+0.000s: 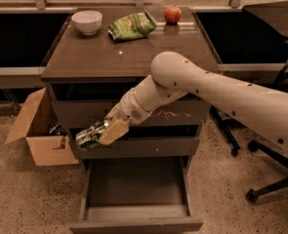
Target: Place green can into bottom drawer
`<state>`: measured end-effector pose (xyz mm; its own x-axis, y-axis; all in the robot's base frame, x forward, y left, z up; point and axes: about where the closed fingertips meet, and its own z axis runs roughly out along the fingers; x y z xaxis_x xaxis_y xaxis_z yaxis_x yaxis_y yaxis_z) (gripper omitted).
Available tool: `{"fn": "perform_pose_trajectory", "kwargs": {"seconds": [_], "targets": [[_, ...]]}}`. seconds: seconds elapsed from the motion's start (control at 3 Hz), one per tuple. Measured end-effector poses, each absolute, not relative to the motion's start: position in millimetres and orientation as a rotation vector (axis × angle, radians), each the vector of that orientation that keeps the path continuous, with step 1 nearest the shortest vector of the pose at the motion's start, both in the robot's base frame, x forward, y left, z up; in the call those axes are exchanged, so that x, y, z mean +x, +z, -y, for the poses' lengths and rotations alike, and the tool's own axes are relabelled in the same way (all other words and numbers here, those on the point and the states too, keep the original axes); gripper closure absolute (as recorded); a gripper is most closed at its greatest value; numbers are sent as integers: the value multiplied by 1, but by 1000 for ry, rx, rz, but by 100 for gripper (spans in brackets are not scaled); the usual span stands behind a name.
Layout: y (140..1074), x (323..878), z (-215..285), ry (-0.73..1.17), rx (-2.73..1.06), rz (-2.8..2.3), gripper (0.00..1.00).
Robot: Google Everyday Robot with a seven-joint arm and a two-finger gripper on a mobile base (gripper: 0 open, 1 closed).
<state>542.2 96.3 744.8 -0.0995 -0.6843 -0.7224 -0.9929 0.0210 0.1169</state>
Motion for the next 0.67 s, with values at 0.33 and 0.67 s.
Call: {"fn": "perform_pose_trajectory", "kwargs": {"seconds": [0.33, 0.67], "targets": [[678, 515, -84, 921, -1688, -1930, 100], [678, 515, -84, 921, -1688, -1930, 100]]}}
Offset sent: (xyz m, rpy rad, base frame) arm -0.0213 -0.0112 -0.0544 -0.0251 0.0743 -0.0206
